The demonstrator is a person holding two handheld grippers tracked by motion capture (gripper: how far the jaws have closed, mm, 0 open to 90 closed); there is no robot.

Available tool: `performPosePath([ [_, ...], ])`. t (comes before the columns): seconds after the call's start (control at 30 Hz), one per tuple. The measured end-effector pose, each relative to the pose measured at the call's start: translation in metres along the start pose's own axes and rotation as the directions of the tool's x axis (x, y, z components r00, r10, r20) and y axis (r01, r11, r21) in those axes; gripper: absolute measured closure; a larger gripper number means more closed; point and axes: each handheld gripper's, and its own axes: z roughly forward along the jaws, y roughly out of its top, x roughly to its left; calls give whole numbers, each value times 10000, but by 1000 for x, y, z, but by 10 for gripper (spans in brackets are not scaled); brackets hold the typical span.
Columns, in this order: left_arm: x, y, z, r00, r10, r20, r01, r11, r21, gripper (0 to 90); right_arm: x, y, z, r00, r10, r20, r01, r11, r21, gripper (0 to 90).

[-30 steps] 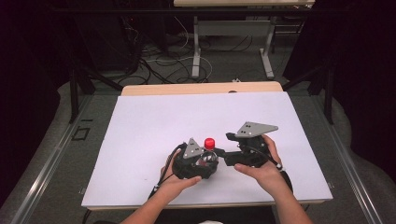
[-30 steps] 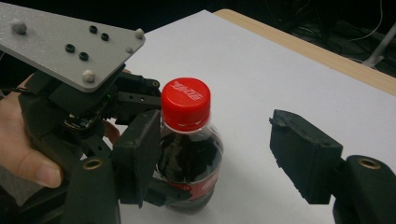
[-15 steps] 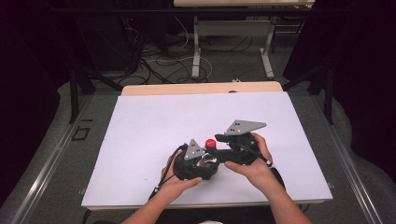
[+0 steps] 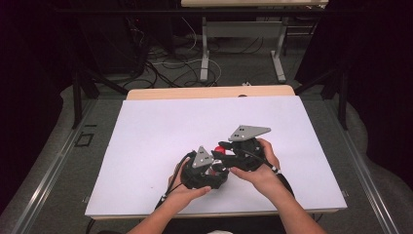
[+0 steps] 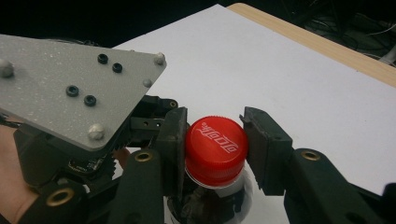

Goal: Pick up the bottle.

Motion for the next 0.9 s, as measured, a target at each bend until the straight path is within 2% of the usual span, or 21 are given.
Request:
performPosePath([
  [0.1, 1, 0, 0, 10000, 84, -24, -84, 10000, 46, 301, -1, 1, 0, 9999, -114, -111, 114, 9999, 32, 610],
  [0.2, 0, 0, -1, 10000, 72, -12, -72, 10000, 3, 302, -4, 2, 0, 9990, -175, -422, 184, 9996, 218, 612],
  [0.27, 1, 1, -2, 9999, 121, 66, -122, 9999, 112, 302, -6, 3, 0, 9978, -387, -530, 397, 9991, 174, 613],
  [0.3, 1, 0, -1, 9999, 104, -27, -104, 9999, -11, 302, -7, 4, 0, 9966, -455, -688, 473, 9986, 249, 613],
  [0.33, 1, 1, -2, 10000, 85, -45, -85, 9999, 80, 302, -8, 5, 0, 9954, -506, -817, 528, 9983, 248, 614],
  [0.4, 1, 1, -4, 10000, 42, 66, -42, 10000, -2, 303, -12, 6, 0, 9913, -609, -1165, 643, 9976, 254, 614],
  [0.5, 1, 2, -6, 9998, 128, 123, -127, 9999, -63, 303, -17, 10, 0, 9807, -958, -1706, 1040, 9938, 402, 615],
  [0.53, 1, 2, -6, 9998, 128, 123, -127, 9999, -63, 303, -19, 11, 0, 9761, -1064, -1897, 1139, 9931, 292, 615],
  [0.57, 2, 3, -7, 9995, 133, 293, -130, 9998, -134, 303, -20, 13, 0, 9705, -1187, -2099, 1274, 9914, 284, 615],
  [0.63, 1, 4, -10, 9987, 148, 479, -138, 9997, -219, 302, -24, 17, -2, 9545, -1511, -2571, 1666, 9852, 397, 615],
  [0.67, 2, 5, -12, 9977, 177, 656, -171, 9998, -106, 302, -25, 19, -2, 9448, -1635, -2840, 1807, 9829, 351, 615],
  [0.7, 1, 6, -11, 9981, 236, 569, -220, 9993, -289, 302, -27, 21, -2, 9349, -1881, -3011, 2060, 9781, 284, 615],
  [0.73, 1, 7, -13, 9976, 291, 624, -279, 9994, -208, 302, -28, 23, -3, 9238, -2035, -3243, 2254, 9738, 309, 615],
  [0.77, 1, 7, -13, 9976, 308, 622, -295, 9993, -222, 302, -29, 24, -4, 9180, -2064, -3387, 2304, 9726, 318, 615],
  [0.9, -1, 7, -13, 9981, 321, 528, -308, 9992, -253, 302, -28, 25, -5, 9156, -2151, -3397, 2390, 9706, 296, 614],
])
